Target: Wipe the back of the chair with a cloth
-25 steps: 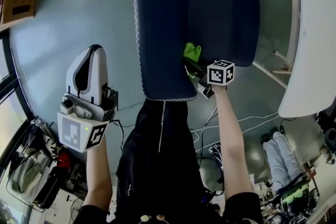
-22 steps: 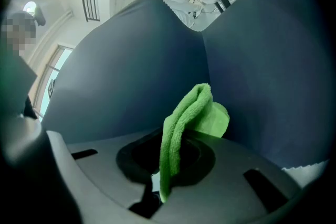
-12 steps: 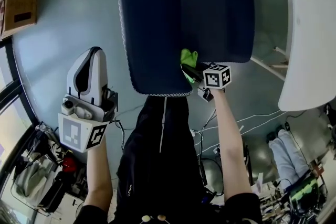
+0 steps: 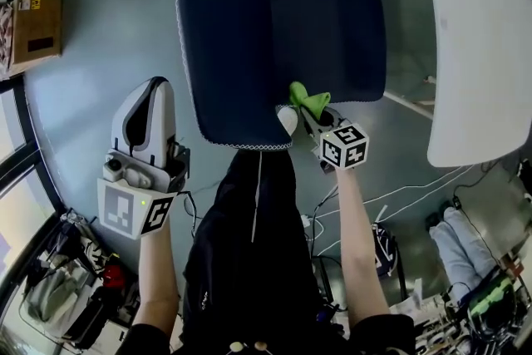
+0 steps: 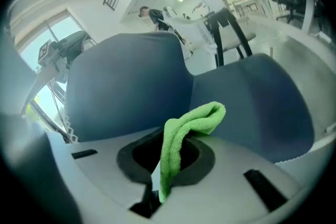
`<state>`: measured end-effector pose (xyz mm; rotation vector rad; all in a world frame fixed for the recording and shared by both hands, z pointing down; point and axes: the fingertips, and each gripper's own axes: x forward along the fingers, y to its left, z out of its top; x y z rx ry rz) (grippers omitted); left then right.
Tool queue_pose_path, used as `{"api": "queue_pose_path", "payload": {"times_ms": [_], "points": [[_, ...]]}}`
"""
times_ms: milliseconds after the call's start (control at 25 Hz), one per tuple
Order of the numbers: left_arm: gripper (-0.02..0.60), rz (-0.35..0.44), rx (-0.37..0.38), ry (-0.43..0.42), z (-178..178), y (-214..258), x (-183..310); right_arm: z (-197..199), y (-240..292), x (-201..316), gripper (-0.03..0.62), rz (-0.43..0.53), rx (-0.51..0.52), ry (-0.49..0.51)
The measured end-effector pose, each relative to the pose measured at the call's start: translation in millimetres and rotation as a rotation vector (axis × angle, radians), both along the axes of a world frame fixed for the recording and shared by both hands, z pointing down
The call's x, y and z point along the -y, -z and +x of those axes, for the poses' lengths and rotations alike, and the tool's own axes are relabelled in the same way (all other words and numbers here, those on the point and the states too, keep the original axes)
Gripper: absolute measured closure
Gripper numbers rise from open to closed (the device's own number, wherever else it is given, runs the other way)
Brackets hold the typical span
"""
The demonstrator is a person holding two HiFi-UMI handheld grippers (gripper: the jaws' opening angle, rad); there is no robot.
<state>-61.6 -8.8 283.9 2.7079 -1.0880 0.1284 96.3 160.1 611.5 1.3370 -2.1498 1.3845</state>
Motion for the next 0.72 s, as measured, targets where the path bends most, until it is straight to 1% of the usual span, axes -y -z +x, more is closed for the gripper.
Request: {"api": "queue_pose_path", "payload": {"times_ms": [160,280,480,600,720], "points": [[0.575,0.016,-0.020,-0.019,12.2,18.3,-9.3,26.1,73.1,10.1,0.576,0.184,-0.134,-0.084],[0.575,0.015,-0.029,-0.028,17.1,30.0,-17.0,39.0,138.0,15.3,0.576,0.325,-0.198,-0.152],[0.575,-0.018,-0.050,-0.077,26.8,59.9,-27.2,45.9,260.0,24.9,0.576,0.515,-0.246,-0.213],[0.575,-0.027,-0.057,-0.120,36.2,69.1,-35.0,48.6,312.2,26.6,0.576,0.600,-0.247,-0.238],[0.575,-0.034,-0.053,-0.156,43.8,76.6,-41.4,48.2,353.1,23.1,0.576,0.658,-0.251,-0.261]]}}
